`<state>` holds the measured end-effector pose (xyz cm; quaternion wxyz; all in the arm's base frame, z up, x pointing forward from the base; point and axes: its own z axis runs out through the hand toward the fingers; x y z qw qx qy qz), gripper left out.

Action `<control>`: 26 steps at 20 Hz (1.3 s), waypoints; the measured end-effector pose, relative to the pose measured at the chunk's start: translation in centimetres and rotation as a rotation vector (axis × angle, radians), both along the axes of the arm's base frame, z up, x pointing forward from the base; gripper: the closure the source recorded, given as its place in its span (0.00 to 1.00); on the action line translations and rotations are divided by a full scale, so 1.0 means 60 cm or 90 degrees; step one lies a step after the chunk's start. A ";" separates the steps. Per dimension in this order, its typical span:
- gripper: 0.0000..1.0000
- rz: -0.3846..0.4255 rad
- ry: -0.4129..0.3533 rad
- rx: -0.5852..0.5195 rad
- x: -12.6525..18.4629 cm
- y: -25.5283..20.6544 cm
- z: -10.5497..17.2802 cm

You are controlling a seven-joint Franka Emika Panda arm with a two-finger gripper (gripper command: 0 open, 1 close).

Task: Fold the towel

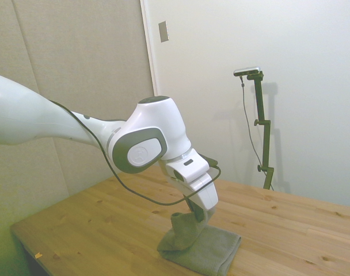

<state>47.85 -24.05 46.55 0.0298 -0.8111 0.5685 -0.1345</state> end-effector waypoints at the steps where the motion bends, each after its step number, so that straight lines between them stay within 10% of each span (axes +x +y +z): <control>1: 0.00 -0.001 -0.001 -0.001 0.000 -0.002 0.002; 18: 0.00 0.010 0.008 -0.007 0.000 0.008 0.023; 26: 0.00 0.147 0.087 0.002 -0.057 0.237 0.066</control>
